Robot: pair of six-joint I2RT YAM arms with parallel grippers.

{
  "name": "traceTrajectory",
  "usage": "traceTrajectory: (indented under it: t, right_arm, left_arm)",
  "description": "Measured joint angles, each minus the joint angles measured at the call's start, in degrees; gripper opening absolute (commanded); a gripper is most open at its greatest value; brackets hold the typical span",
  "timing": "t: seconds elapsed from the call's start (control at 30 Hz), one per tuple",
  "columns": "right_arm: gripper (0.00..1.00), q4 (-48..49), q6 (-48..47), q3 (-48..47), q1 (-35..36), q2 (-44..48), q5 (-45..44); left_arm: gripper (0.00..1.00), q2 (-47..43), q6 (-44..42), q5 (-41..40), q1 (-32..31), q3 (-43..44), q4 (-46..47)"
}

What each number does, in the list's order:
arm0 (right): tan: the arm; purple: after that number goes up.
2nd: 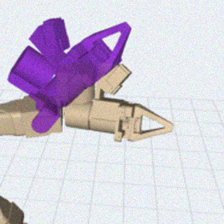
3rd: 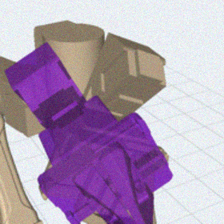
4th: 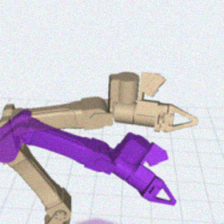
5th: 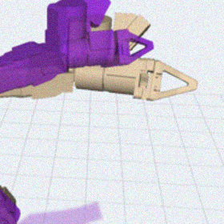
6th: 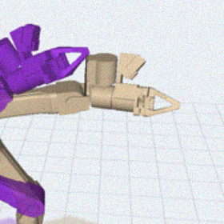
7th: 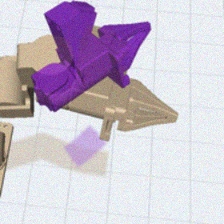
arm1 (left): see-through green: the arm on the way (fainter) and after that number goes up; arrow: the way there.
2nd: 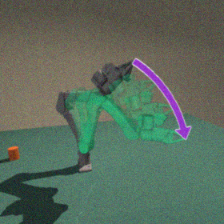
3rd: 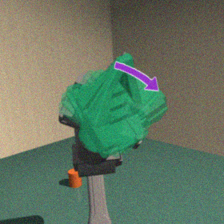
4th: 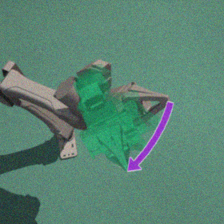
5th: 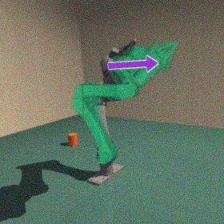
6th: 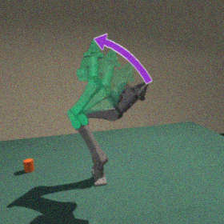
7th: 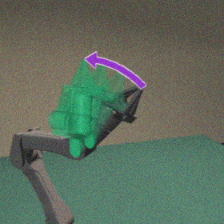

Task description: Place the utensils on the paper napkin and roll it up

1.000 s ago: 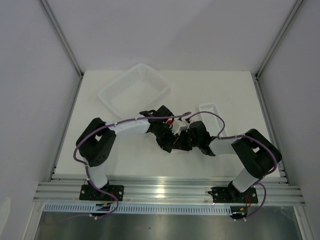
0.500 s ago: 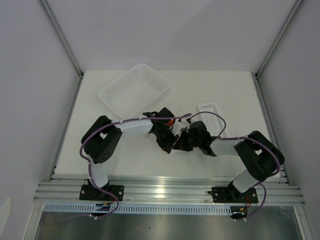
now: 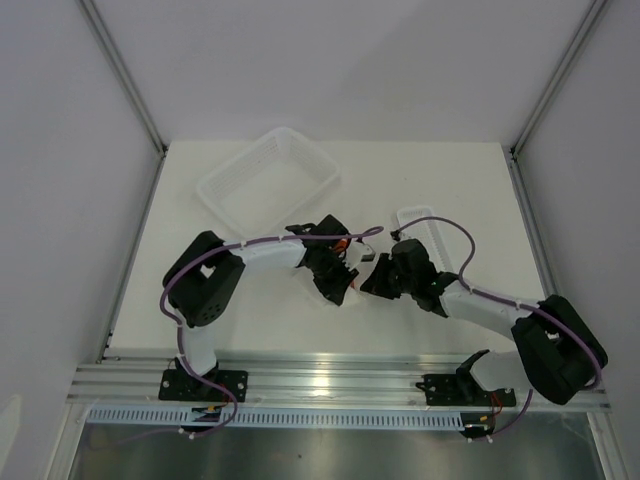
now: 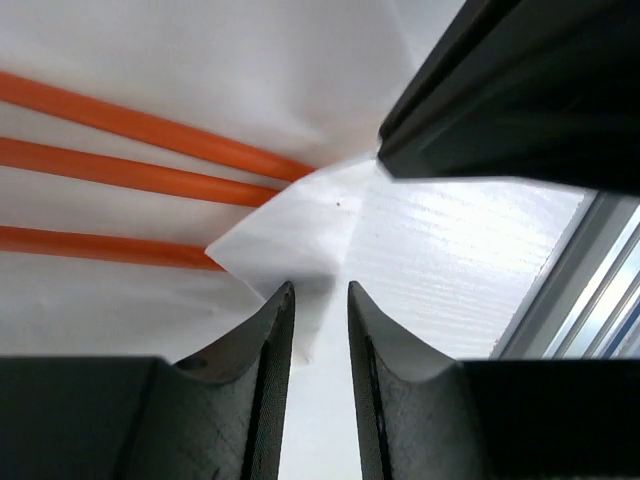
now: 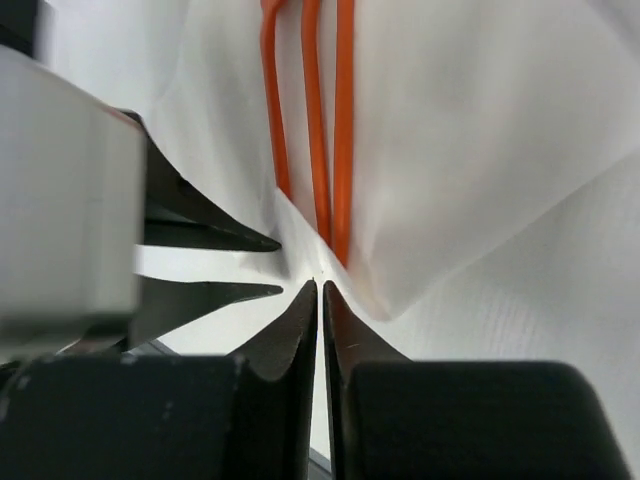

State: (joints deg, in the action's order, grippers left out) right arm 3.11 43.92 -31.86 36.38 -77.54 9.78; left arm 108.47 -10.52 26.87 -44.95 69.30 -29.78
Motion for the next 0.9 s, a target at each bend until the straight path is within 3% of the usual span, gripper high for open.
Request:
traceTrajectory:
  t: [0.23,0.37,0.47,0.67,0.9]
  right_arm:
    - [0.10,-4.4,-0.2,0.0,-2.3,5.6,-3.9]
    - [0.22,-7.6,0.1,0.0,-3.2,5.7,-6.8]
    - [0.25,-9.4,1.6,0.1,-3.8,6.1,-9.9]
    - [0.33,-8.7,4.7,1.2,-4.3,6.9,-14.3]
    - [0.35,-6.0,6.7,1.3,-4.3,3.1,-16.7]
  left_arm:
    - [0.32,0.0,0.0,-0.3,0.1,-0.2,-1.0]
    - [0.32,0.0,0.0,-0.3,0.1,-0.2,-1.0]
    - [0.32,0.0,0.0,-0.3,0.1,-0.3,-1.0]
    - [0.32,0.0,0.0,-0.2,0.1,-0.3,-0.9]
    - [0.32,0.0,0.0,-0.2,0.1,-0.3,-0.8]
